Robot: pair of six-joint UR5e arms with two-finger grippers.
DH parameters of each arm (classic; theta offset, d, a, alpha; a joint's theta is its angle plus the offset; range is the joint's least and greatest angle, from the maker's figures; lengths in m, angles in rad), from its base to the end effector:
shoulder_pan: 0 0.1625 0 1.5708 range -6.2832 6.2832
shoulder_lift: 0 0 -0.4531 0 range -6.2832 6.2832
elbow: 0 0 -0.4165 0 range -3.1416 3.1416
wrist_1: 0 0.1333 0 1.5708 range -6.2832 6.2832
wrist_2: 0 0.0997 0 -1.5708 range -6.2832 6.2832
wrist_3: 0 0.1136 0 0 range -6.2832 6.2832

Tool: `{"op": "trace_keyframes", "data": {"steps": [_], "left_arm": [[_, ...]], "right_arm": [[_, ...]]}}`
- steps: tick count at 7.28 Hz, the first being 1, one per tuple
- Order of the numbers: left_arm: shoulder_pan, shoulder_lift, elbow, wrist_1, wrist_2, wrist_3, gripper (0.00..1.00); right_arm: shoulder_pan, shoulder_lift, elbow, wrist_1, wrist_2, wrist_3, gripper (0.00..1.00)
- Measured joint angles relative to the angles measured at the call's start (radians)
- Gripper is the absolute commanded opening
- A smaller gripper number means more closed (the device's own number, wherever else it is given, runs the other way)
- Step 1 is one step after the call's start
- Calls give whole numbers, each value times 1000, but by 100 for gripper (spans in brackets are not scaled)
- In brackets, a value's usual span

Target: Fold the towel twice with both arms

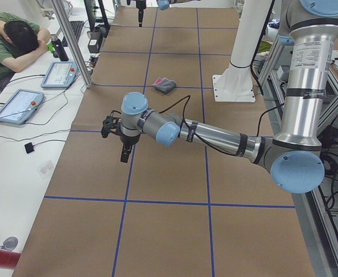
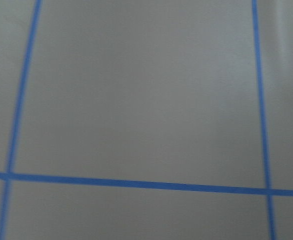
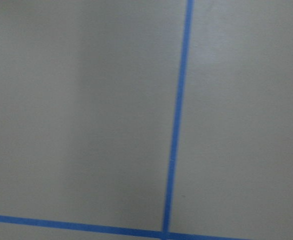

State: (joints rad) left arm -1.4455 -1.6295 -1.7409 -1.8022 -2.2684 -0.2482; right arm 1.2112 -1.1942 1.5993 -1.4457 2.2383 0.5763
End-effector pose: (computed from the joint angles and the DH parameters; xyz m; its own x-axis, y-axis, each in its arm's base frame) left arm 0.0102 -0.5634 0.5541 0.7300 0.1489 -0.6670 0.0695 0.9548 0.2891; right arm -0.1805 -0.6592 0.4463 0.6895 -0.0374 0.7233 -0.0860 0.9874 0.1330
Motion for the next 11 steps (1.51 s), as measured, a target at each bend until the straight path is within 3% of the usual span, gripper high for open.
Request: {"op": "trace_keyframes", "data": {"steps": [2, 4, 6, 8, 11], "left_arm": [[-72, 21, 43, 83, -1, 239, 100], [-88, 56, 124, 91, 1, 313, 100], [-99, 75, 208, 62, 2, 318, 100], [-119, 91, 177, 70, -10, 319, 100], [-137, 140, 57, 160, -56, 318, 100]], "right_arm": [[84, -125, 13, 47, -24, -37, 100], [186, -196, 3, 26, 49, -214, 100], [287, -218, 0, -141, 84, -475, 100], [347, -243, 4, -228, 91, -592, 100], [362, -316, 33, -234, 97, -610, 100]]}}
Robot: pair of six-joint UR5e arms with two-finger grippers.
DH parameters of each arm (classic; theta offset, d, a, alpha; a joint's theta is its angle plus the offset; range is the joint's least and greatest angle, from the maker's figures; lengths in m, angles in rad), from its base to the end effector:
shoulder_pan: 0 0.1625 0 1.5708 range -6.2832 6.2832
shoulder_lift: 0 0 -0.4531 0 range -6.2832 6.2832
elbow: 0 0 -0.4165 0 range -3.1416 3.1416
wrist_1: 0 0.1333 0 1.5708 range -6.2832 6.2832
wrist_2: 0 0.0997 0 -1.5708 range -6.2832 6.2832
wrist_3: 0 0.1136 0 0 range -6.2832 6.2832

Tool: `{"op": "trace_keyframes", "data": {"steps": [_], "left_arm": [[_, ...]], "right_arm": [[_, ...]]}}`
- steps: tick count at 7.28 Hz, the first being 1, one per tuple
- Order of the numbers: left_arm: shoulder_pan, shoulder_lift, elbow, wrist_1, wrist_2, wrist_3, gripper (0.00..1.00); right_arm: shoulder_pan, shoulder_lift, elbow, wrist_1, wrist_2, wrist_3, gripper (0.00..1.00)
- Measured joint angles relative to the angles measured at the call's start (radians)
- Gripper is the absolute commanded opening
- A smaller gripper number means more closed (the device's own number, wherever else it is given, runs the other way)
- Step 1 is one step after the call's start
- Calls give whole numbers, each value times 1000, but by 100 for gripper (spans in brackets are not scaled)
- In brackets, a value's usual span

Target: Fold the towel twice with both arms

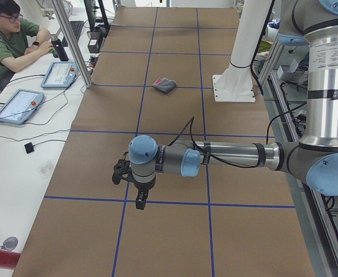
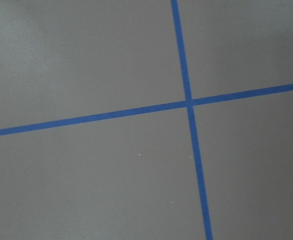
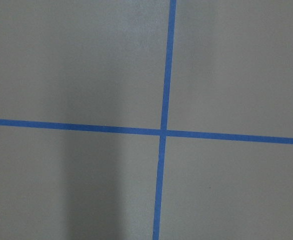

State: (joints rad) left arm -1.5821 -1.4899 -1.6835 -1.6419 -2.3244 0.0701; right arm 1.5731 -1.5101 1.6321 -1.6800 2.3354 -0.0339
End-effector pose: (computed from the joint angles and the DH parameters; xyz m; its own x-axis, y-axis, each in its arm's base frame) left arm -0.0611 -0.4867 0.6730 0.7290 0.1316 -0.6718 -0.0399 0.9879 0.1501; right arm 0.0559 -0.5415 0.6448 0.7213 -0.0411 0.6914 0.0222 0.9991 0.0362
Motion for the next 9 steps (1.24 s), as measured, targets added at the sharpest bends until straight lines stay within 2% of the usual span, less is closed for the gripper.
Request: {"op": "trace_keyframes", "data": {"steps": [5, 9], "left_arm": [[-2, 22, -30, 16, -6, -3, 100], [-2, 22, -28, 16, -6, -3, 100]], "right_arm": [[39, -122, 76, 2, 17, -3, 100], [50, -137, 93, 1, 16, 1, 100]]}}
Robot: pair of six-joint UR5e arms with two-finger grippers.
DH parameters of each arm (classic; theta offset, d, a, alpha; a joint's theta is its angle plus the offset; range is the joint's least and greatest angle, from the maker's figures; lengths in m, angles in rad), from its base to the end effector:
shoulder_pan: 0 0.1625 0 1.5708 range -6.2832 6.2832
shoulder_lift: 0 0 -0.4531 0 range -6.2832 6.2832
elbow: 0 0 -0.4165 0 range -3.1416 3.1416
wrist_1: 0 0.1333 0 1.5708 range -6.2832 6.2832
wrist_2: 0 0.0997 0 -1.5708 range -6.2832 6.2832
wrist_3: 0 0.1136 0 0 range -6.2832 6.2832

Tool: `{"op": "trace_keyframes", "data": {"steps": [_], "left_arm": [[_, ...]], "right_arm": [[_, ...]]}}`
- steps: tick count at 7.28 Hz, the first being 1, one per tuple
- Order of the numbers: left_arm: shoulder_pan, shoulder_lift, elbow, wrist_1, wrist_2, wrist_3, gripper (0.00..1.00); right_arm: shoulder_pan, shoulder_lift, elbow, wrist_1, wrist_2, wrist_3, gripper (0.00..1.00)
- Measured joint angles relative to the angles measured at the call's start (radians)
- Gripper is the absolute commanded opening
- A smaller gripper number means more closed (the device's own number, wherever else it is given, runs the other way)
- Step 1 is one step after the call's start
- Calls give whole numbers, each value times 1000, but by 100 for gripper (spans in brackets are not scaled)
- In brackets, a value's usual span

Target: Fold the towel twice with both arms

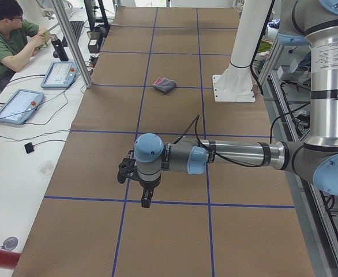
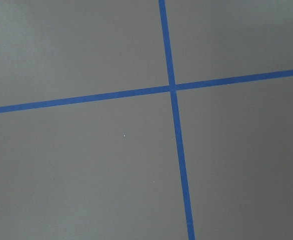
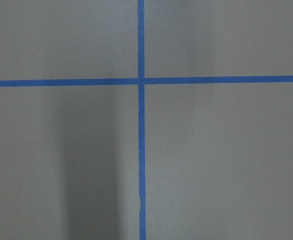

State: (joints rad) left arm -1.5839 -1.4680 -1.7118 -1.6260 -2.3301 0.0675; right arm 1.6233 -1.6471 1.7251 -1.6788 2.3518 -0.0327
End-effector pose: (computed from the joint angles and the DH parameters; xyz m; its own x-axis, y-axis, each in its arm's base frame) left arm -0.0613 -0.4759 0.6700 0.7253 0.1217 -0.6776 -0.0360 0.9896 0.1393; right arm 0.0783 -0.4745 0.6655 0.7095 0.0257 0.7043 -0.0293 0.9995 -0.0070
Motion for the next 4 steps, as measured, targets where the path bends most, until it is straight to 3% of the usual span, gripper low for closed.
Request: {"op": "trace_keyframes", "data": {"steps": [4], "left_arm": [[1, 0, -1, 0, 0, 0, 100]], "right_arm": [[0, 2, 4, 1, 0, 2, 100]]}}
